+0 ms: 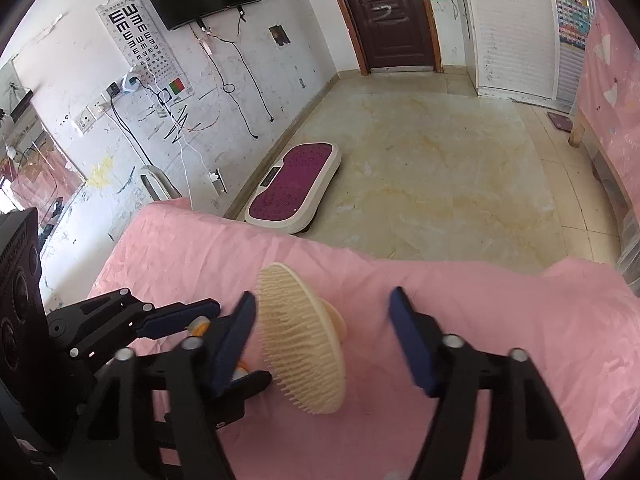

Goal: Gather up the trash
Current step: 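Carry the tube and beige mat over the orange bucket with both tools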

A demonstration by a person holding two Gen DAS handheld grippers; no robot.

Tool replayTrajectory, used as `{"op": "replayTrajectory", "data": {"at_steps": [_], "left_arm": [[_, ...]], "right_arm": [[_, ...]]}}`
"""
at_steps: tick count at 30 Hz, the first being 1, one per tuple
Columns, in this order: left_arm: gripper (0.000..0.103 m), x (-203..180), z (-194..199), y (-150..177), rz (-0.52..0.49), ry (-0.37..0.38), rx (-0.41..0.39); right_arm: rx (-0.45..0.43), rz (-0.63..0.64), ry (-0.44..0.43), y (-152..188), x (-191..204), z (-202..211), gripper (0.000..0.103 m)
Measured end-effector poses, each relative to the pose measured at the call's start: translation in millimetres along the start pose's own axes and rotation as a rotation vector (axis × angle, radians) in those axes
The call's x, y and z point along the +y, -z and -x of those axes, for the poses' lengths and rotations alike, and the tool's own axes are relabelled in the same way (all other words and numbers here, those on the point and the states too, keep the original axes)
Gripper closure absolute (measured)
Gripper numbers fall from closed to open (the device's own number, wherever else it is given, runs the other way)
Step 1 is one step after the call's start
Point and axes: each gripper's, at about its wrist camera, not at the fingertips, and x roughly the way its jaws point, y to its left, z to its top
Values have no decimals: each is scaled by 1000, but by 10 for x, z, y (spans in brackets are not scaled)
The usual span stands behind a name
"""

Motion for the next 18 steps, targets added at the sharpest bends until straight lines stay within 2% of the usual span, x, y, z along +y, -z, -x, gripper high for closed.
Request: {"op": "replayTrajectory", "data": {"at_steps": [1, 2, 3, 11, 18], "left_arm": [[48, -1, 10, 8, -1, 5, 2], [48, 0, 15, 14, -1, 6, 4], [48, -4, 22, 18, 1, 7, 5], [48, 5, 113, 63, 25, -15, 5], [48, 25, 296, 103, 58, -35, -23]], "right_arm": [[3, 2, -4, 7, -10, -1, 63], [2, 7, -1, 11, -1, -1, 74], [1, 10, -3, 14, 5, 3, 80], [-23, 53, -4, 50, 128, 127, 85], [-60, 54, 10, 143, 157, 394, 85]]}}
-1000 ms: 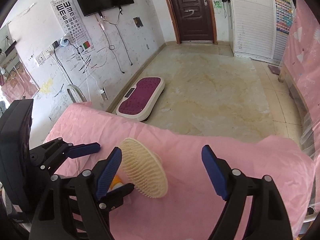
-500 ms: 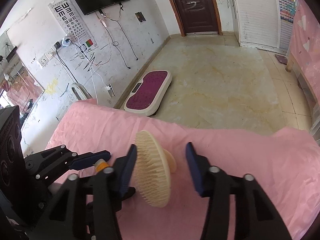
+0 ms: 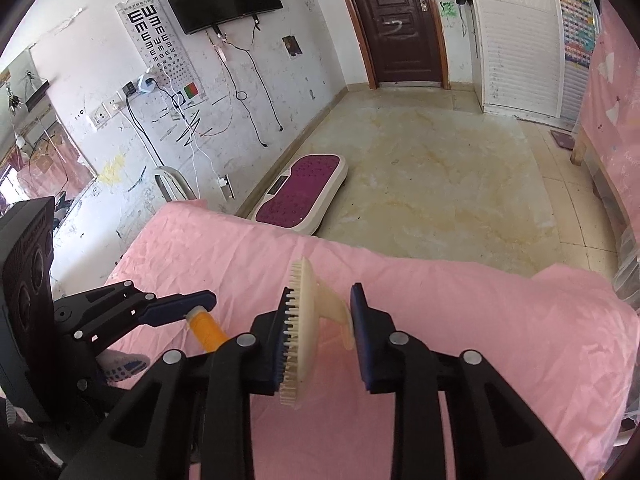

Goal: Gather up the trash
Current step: 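Carry the tube and beige mat over the orange bucket with both tools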

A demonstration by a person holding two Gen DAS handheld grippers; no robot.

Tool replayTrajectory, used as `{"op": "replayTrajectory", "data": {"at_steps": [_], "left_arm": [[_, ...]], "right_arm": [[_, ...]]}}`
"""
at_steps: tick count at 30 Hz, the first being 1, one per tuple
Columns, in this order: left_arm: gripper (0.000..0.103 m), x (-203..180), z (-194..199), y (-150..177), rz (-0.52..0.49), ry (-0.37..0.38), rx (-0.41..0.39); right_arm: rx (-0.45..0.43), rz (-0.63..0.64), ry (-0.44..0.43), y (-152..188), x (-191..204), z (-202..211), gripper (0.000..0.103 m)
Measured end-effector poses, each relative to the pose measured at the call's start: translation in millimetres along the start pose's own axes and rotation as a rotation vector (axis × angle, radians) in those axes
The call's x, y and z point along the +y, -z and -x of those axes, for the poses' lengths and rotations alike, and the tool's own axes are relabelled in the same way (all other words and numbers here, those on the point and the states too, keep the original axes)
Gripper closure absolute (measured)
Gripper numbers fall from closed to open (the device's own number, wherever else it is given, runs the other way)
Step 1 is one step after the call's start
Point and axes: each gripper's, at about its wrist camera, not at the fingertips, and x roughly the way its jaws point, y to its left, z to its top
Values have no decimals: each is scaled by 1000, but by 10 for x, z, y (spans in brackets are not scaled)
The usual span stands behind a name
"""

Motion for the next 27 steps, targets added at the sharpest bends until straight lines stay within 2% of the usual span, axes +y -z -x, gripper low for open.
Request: {"op": "replayTrajectory", "data": {"at_steps": [12, 20, 27], "left_arm": [[48, -232, 455, 130, -20, -31, -80], [48, -651, 751, 188, -81, -19, -134], [48, -1093, 876, 207, -143, 4, -158]], "right_arm": [[-116, -10, 38, 167, 39, 697, 85], [-208, -51, 74, 434, -133, 1290, 85], [-274, -105, 123, 750, -454, 1799, 85]]}}
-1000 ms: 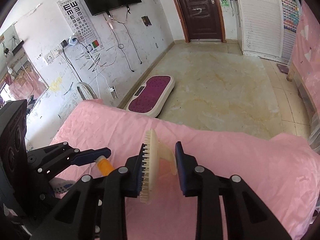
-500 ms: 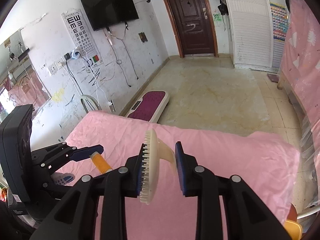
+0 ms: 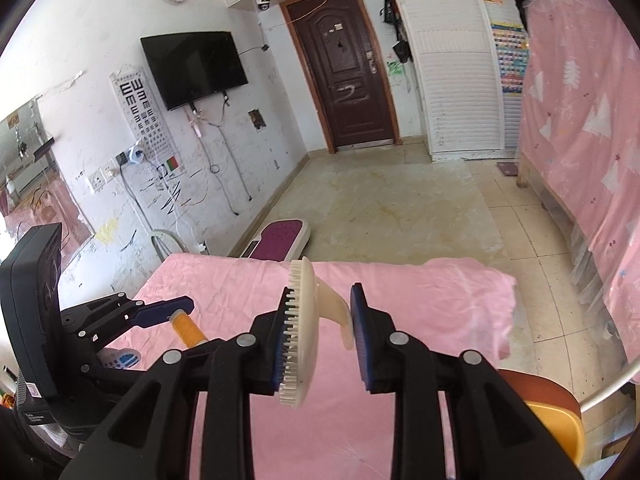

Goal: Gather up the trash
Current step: 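Carry the tube and beige mat over the orange bucket with both tools, then open the left tool to drop the tube while the right tool opens to drop the mat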

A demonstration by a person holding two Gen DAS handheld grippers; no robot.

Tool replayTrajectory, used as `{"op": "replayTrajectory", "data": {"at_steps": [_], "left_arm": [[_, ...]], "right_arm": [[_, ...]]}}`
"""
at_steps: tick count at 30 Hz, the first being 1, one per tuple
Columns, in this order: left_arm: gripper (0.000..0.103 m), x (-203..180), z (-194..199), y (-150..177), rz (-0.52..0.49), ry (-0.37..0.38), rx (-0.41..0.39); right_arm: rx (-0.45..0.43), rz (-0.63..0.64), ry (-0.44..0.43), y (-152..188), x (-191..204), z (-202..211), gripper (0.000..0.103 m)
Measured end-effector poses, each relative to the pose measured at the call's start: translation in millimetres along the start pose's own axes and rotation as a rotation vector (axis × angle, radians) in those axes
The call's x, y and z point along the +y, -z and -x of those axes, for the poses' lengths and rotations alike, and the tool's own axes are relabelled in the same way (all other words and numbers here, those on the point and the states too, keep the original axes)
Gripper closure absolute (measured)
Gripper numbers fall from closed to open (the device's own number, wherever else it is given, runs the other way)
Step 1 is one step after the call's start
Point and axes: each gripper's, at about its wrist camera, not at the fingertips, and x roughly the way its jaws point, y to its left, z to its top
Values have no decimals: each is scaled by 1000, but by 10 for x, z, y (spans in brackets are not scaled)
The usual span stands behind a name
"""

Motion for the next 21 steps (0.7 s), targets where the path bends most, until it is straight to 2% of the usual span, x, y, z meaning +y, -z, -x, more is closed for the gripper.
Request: {"op": "replayTrajectory", "data": {"at_steps": [11, 21], "left_arm": [[48, -862, 20, -101, -106, 99, -11], [48, -1593, -56, -142, -190, 190, 15]], "right_arm": [[-72, -113, 113, 406, -793, 763, 85], [-105, -208, 229, 826, -1386, 1229, 85]]}}
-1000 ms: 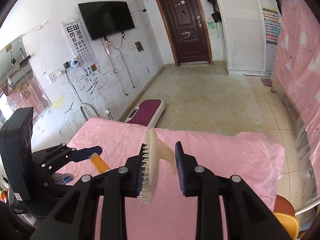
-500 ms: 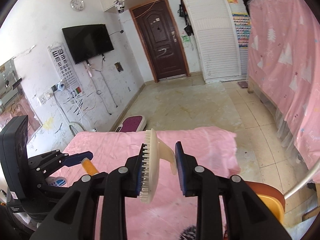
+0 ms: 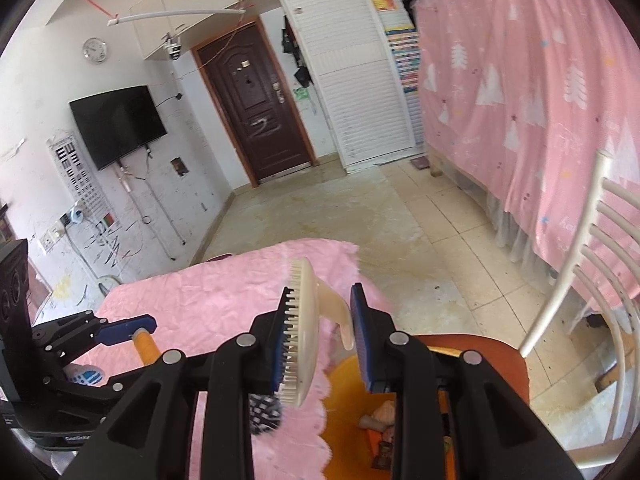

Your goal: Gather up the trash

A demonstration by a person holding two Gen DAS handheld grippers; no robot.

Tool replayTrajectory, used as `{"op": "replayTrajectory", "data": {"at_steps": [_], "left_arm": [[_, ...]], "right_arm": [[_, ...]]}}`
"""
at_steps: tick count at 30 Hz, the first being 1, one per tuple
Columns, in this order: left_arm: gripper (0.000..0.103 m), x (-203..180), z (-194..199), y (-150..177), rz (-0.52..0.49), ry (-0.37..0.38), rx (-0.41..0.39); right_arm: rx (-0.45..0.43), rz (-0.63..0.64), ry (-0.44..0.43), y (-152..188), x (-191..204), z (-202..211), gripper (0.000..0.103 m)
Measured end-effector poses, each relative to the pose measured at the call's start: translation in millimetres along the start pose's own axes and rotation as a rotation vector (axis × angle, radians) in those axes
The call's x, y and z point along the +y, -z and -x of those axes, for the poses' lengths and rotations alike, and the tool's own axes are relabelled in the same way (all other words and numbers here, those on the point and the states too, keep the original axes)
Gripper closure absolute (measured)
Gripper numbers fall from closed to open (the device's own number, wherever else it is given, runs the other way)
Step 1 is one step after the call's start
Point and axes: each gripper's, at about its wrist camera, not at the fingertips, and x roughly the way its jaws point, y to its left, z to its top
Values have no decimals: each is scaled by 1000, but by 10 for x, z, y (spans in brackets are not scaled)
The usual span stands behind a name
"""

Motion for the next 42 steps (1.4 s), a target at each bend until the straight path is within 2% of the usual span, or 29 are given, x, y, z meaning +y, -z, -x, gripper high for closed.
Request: {"op": "replayTrajectory", "data": {"at_steps": [7, 13, 22, 30, 31, 32, 34, 42], "left_arm": [[48, -358, -151, -73, -42, 23, 19], [47, -512, -313, -110, -56, 33, 48], [48, -668, -536, -181, -35, 88, 91], [47, -809, -567, -267, -30, 142, 80], [43, -821, -571, -270, -27, 153, 81], [35, -814, -572, -274, -25, 155, 81], [29, -809, -564, -276, -19, 162, 77], [29, -599, -382, -235, 18, 157, 47]], "right_arm": [[12, -23, 71, 176, -308, -28, 85], [40, -58, 70, 318, -473, -122, 83], [12, -118, 76, 380, -745, -66, 65], [-34, -169, 95, 415, -886, 131, 49], [-37, -169, 97, 413, -878, 141, 49], [-40, -168, 96, 412, -867, 150, 47], [-41, -165, 94, 421, -838, 167, 46], [-57, -144, 74, 370, -600, 171, 39]]}}
